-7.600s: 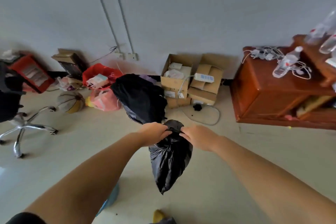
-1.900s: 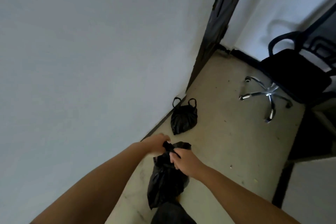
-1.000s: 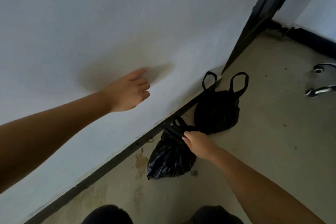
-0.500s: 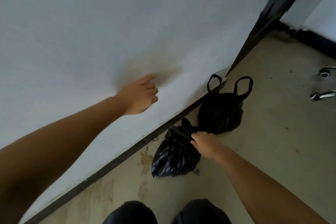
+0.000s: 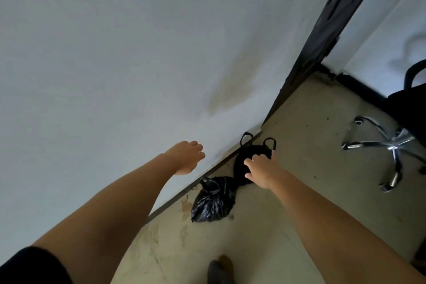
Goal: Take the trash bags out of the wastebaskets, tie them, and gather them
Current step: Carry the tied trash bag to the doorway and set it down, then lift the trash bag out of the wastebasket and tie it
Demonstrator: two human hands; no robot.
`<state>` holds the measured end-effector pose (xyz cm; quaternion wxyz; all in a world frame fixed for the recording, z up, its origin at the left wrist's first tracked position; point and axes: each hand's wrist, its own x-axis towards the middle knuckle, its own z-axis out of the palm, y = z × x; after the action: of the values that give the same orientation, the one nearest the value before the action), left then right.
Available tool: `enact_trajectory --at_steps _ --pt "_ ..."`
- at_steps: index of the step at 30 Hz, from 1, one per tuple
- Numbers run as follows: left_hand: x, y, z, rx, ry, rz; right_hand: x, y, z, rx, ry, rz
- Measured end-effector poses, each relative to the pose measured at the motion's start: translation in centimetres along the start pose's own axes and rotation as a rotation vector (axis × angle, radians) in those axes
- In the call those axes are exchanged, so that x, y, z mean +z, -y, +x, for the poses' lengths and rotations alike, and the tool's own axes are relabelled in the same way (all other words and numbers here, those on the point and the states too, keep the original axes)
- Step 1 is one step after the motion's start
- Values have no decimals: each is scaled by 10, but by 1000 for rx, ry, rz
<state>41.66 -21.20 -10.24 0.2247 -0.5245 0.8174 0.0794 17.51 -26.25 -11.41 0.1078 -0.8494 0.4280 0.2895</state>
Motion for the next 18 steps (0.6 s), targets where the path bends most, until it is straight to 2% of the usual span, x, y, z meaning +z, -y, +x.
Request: enact_trajectory --at_steps 2,6,8,10,13,18 --pt "-33 -5 -21 -34 -24 -53 -31 3 -29 3 -66 -7" --pt "-81 -17 -63 -133 -91 -217 -65 18 -77 12 -380 21" --pt "-93 -24 -85 -200 -145 -306 -71 28 -94 6 -483 55" --pt "-96 -31 -108 -267 -164 -395 -74 42 -109 10 -486 62" --pt "-84 -42 -146 -330 -115 -481 -74 68 -128 12 -394 60" --pt "-57 -51 -195 -435 -88 -559 -77 101 -138 -85 -286 17"
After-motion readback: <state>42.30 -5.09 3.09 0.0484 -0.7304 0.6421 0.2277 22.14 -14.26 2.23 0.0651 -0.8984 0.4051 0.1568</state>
